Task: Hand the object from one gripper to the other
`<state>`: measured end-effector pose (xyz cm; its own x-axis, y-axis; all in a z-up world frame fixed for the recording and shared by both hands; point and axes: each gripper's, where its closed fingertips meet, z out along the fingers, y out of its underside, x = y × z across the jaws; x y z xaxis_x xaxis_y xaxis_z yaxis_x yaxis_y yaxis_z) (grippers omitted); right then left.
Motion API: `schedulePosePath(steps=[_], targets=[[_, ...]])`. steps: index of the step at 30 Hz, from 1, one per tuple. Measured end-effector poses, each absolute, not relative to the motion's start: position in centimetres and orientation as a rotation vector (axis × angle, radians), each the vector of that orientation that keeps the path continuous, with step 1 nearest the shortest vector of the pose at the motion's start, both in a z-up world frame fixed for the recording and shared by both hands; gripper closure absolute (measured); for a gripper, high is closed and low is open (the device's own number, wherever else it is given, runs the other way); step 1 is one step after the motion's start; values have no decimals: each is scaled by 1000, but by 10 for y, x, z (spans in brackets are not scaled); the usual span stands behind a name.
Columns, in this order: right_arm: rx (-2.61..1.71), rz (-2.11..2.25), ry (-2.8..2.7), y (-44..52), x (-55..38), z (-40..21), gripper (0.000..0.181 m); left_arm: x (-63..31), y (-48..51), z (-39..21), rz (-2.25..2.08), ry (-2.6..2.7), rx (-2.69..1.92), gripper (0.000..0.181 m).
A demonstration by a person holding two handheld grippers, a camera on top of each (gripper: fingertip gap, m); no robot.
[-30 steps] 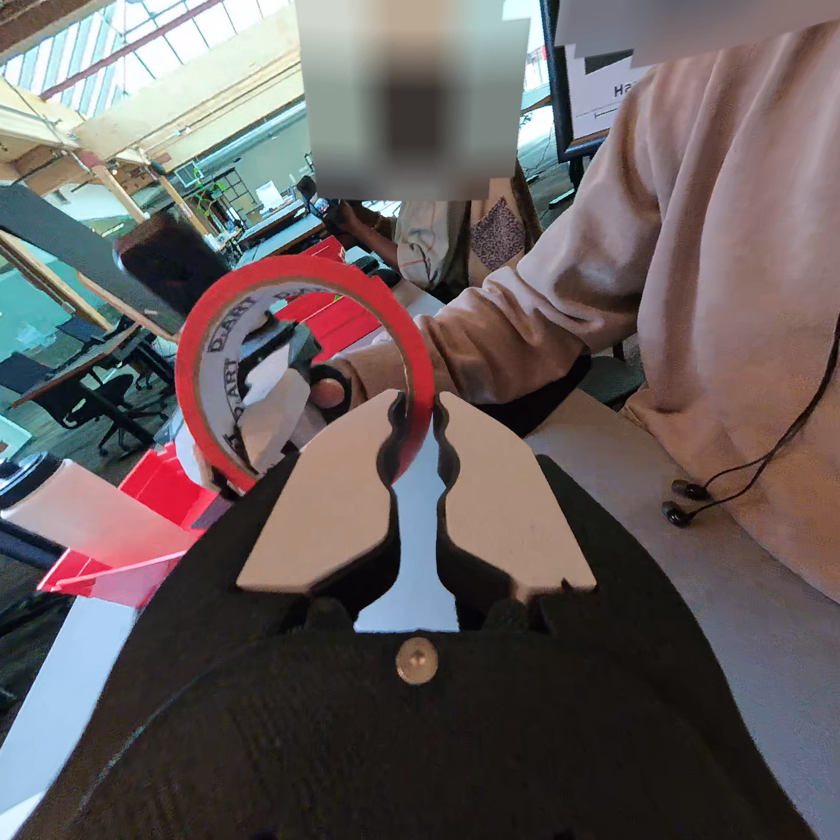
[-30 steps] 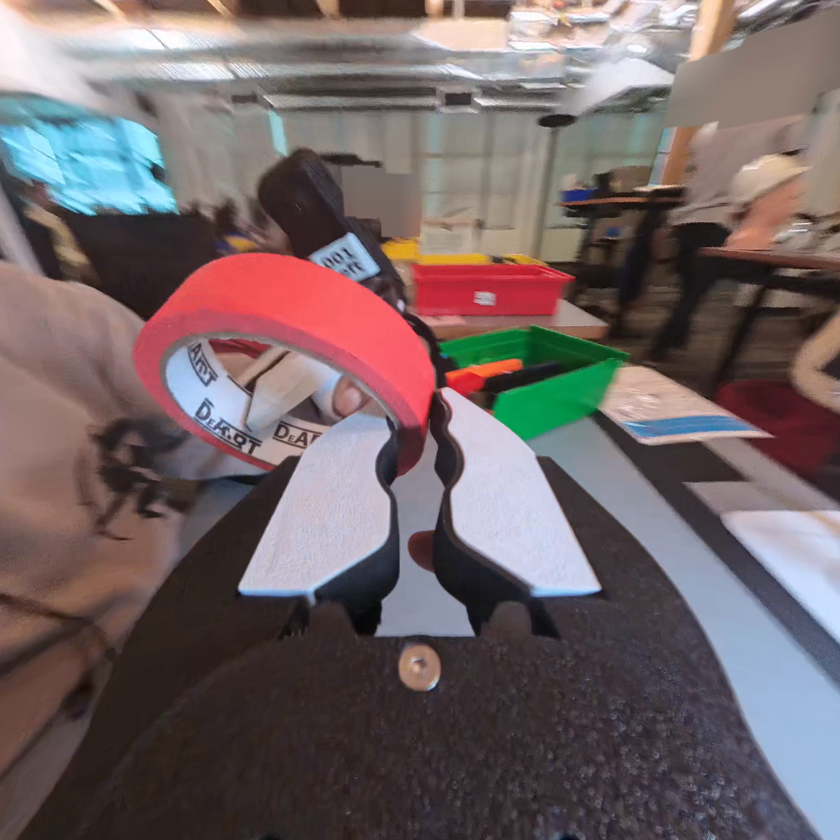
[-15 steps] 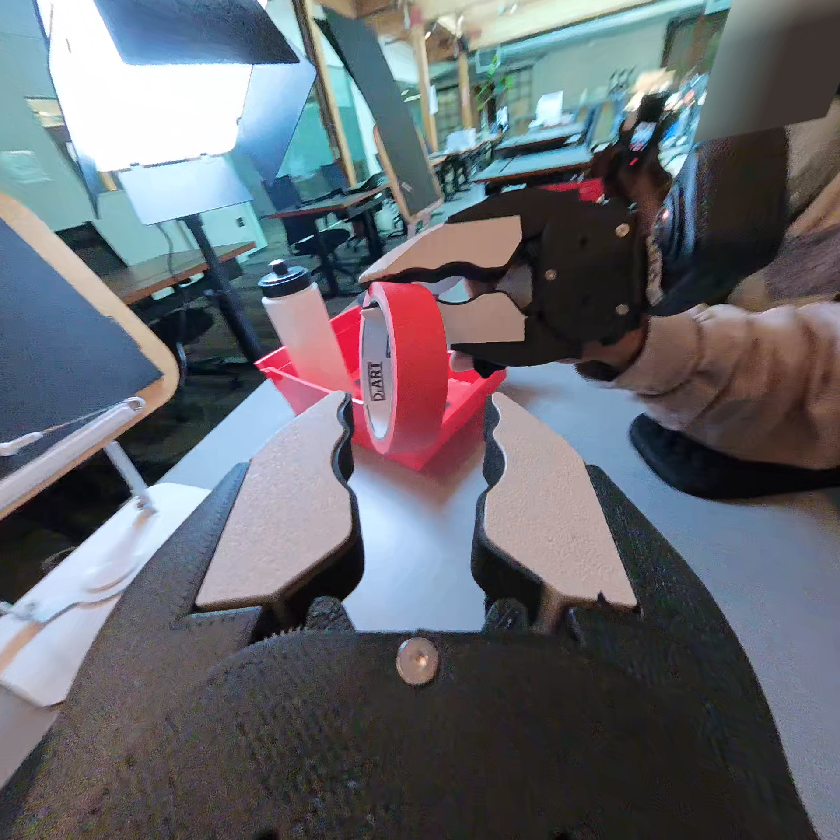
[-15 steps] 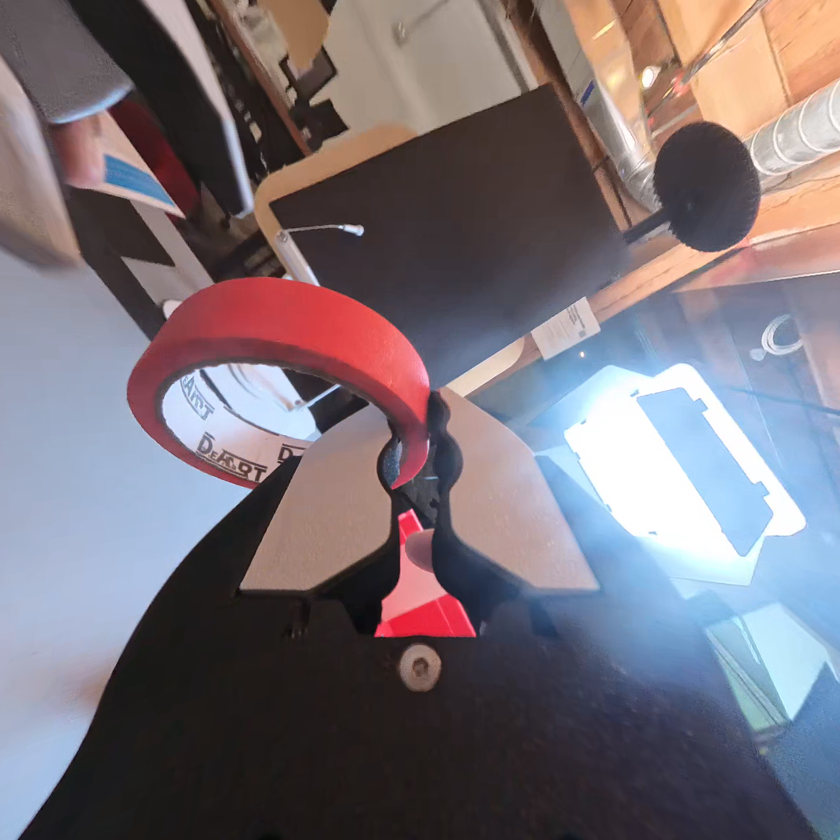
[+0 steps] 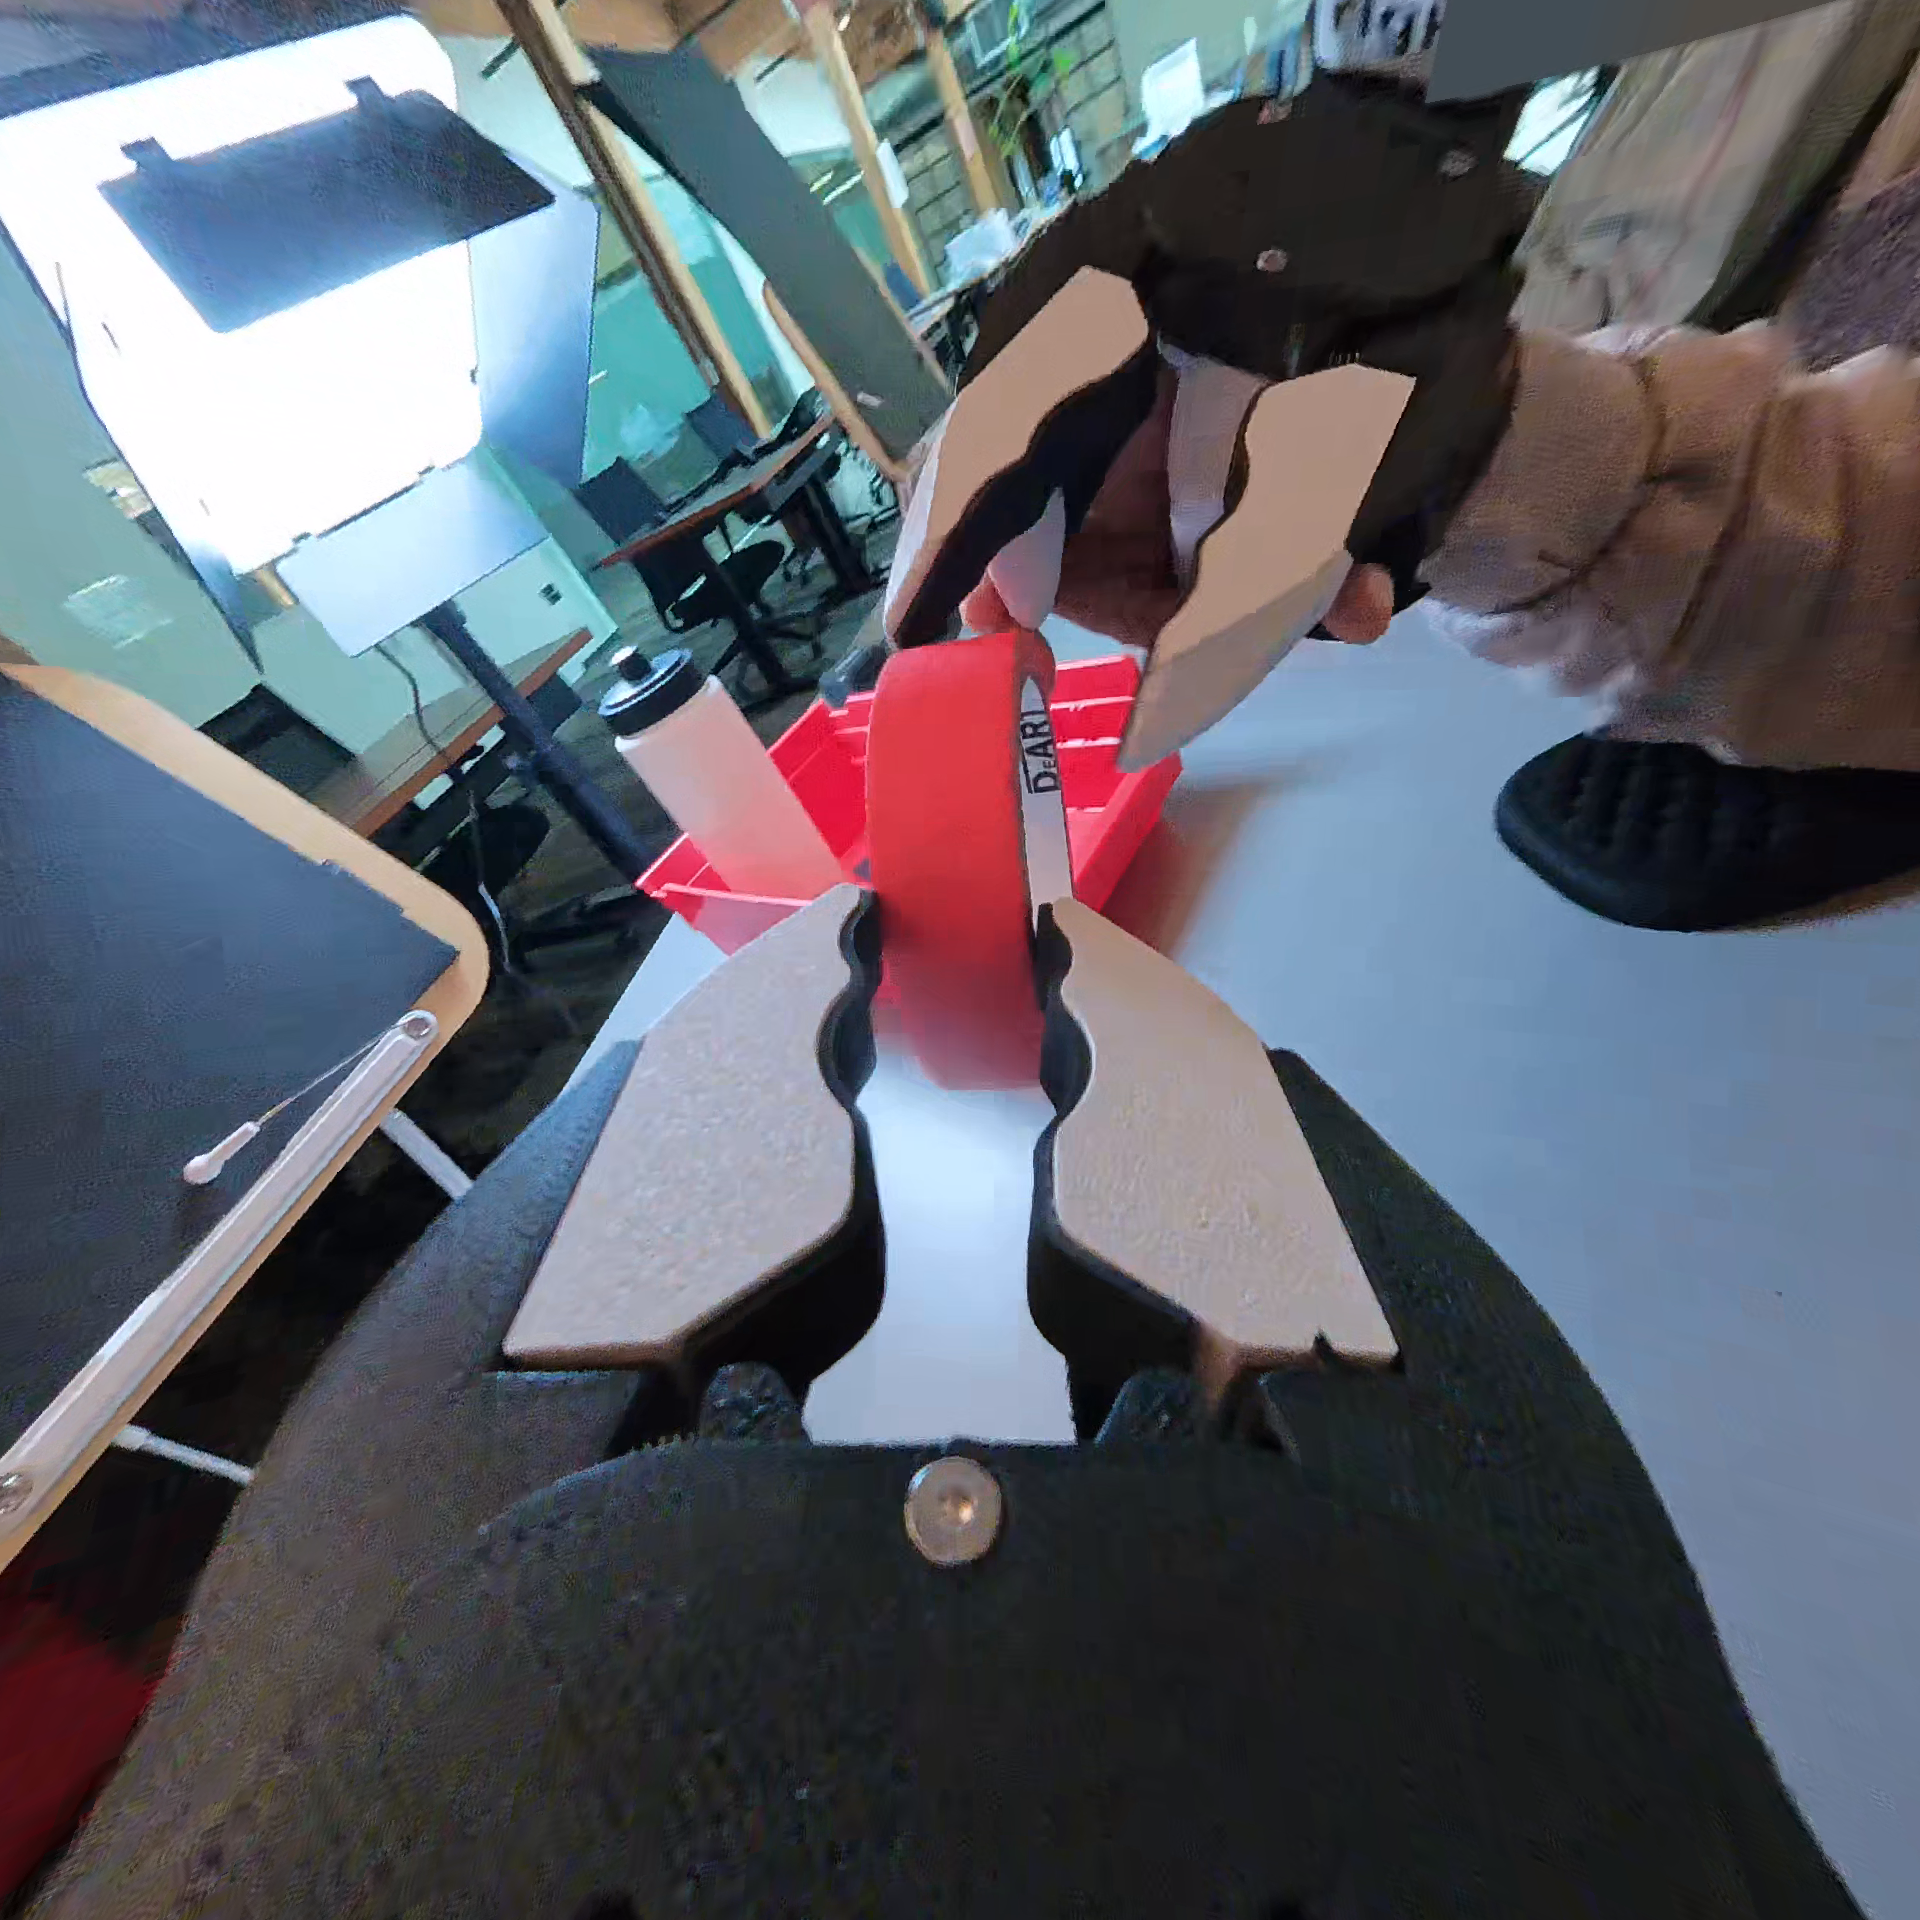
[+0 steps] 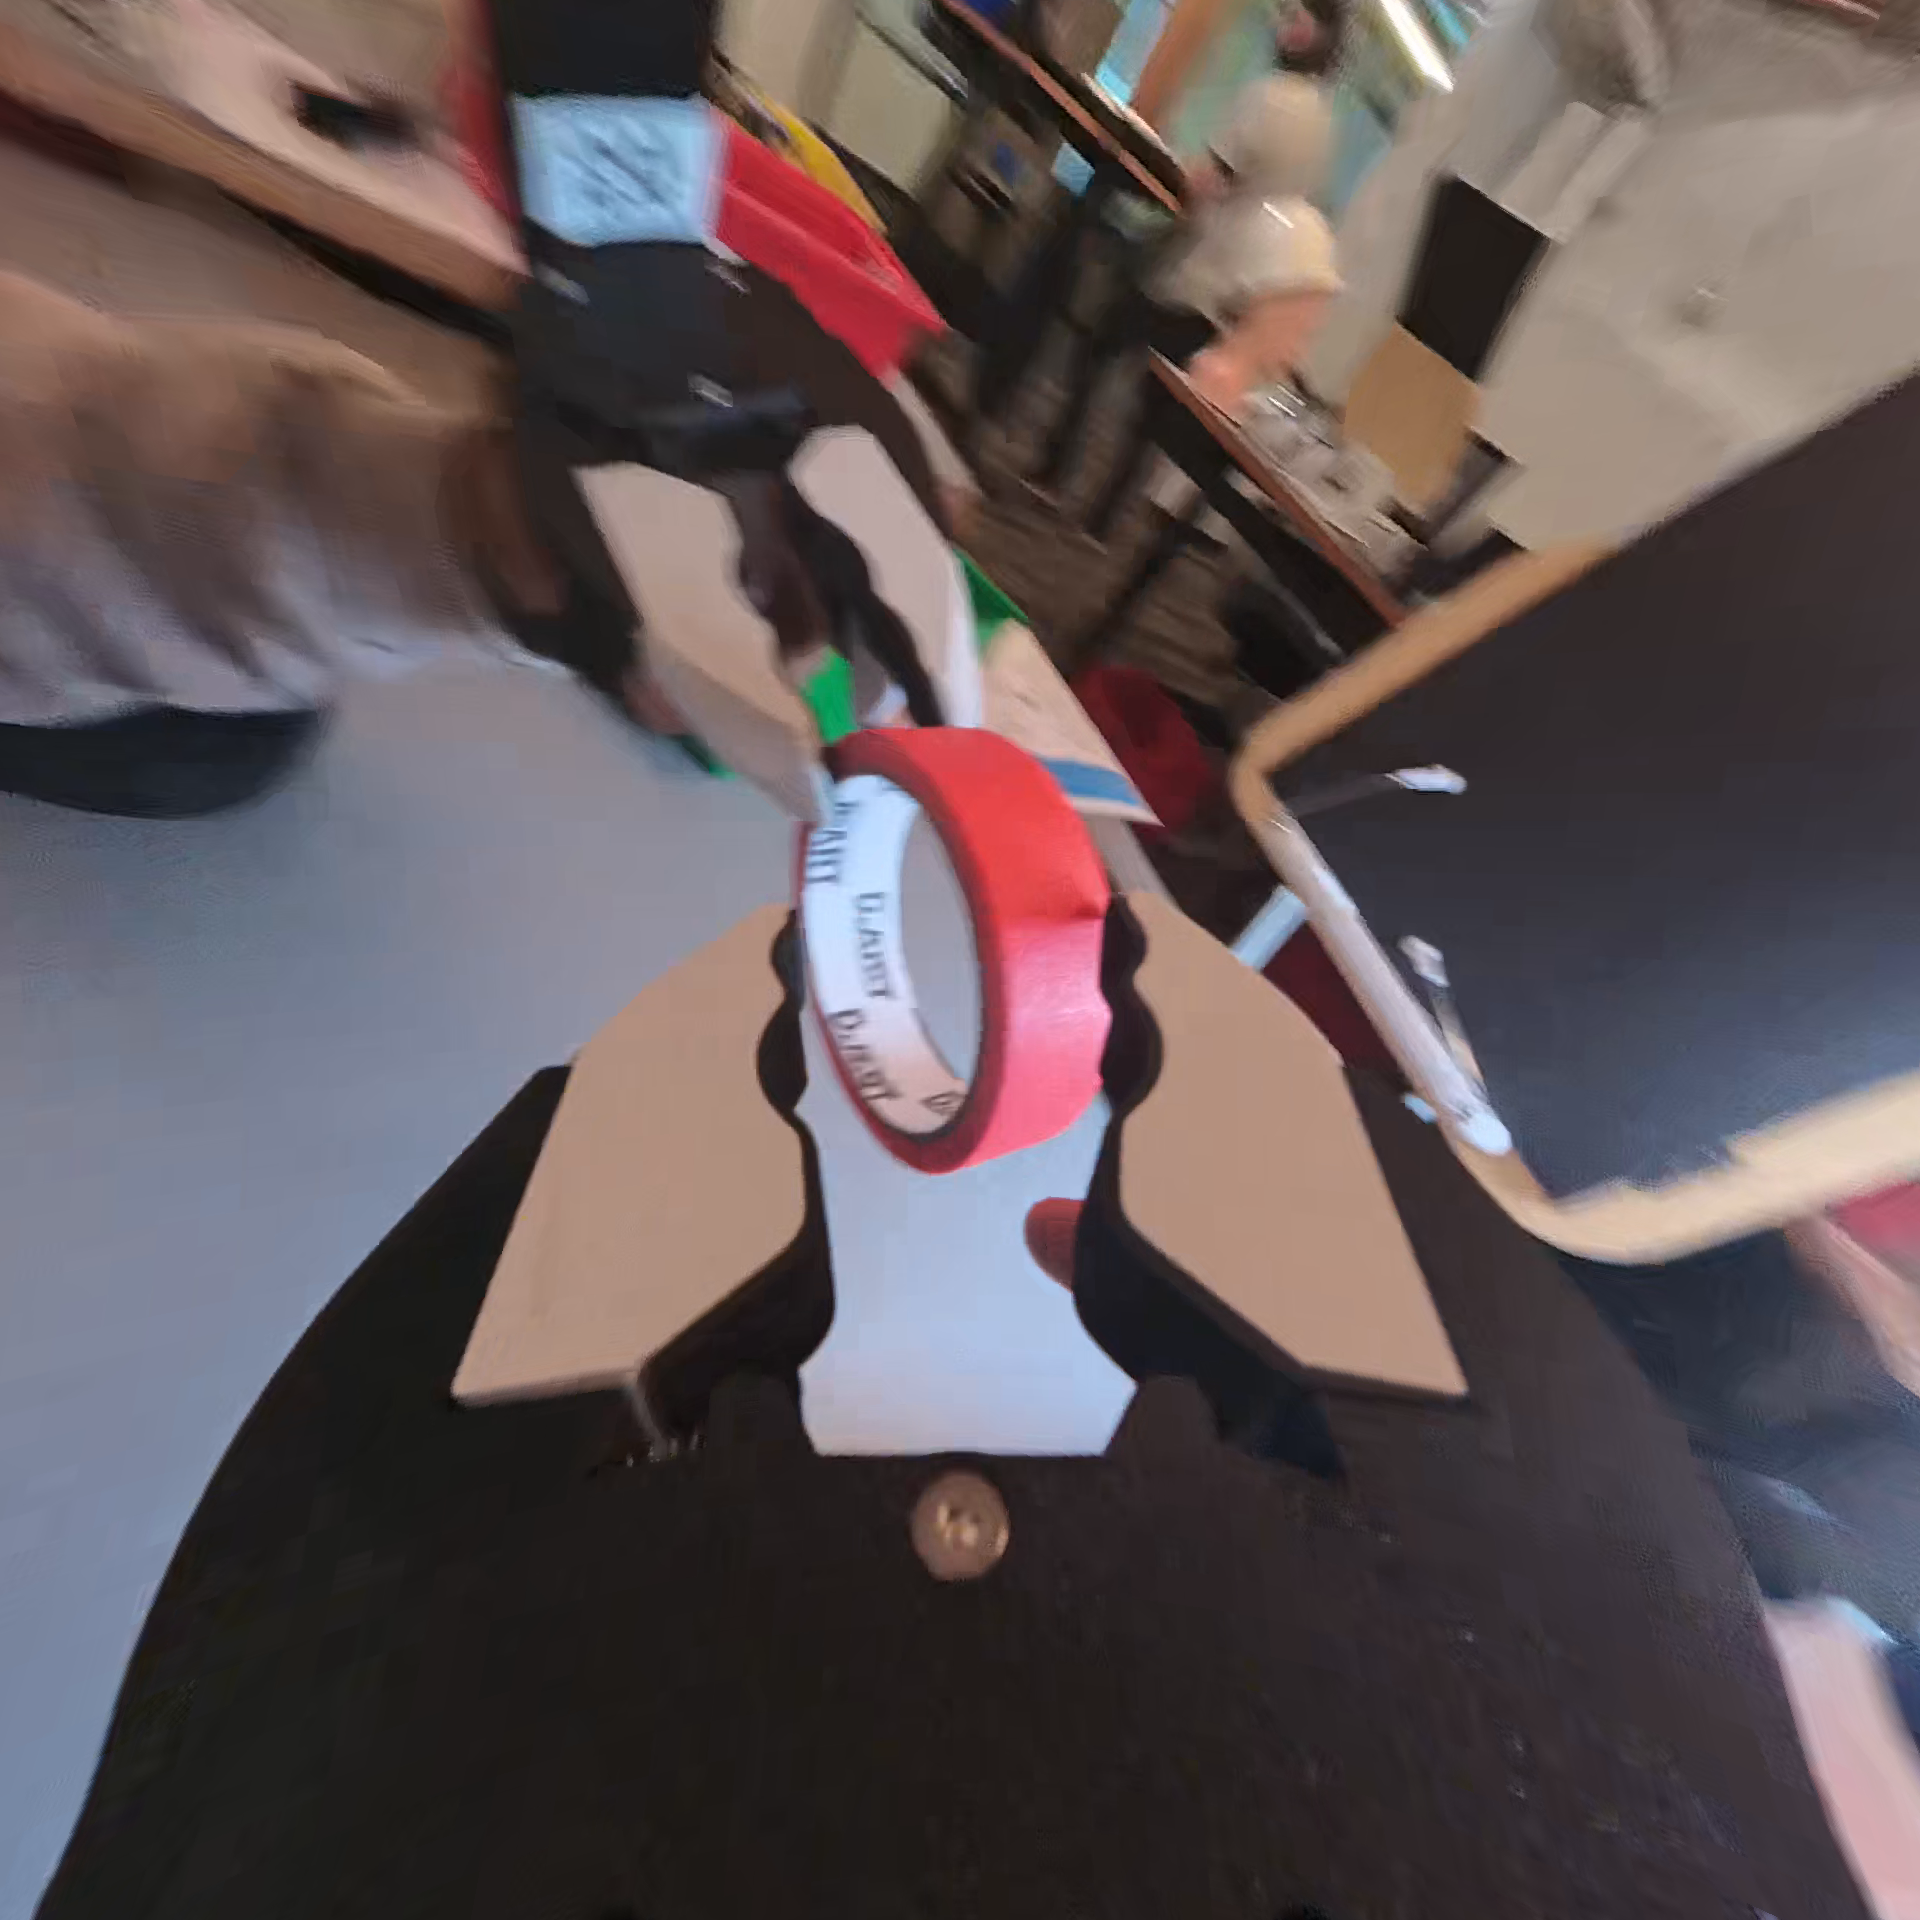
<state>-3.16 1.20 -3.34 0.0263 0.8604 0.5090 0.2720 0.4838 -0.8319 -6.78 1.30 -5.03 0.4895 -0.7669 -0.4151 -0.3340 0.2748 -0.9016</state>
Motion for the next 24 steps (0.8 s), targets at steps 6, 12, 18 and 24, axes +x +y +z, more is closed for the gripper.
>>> schedulePosePath(steps=[6, 12, 18, 24], targets=[[-939, 1223, -1572, -22, -15, -25, 112, -72, -31, -20, -817, 1104, -1121, 153], [-860, 1461, -1617, -49, -37, -45, 152, -77, -44, -7, -1141, 1018, -1005, 153], [-1085, 823, -1319, 32, -51, -40, 152, -125, 36, -16, -701, 607, -1355, 156], [-993, -19, -1063, 81, -41, -36, 152, -74, 35, -28, -1104, 438, -1468, 131]])
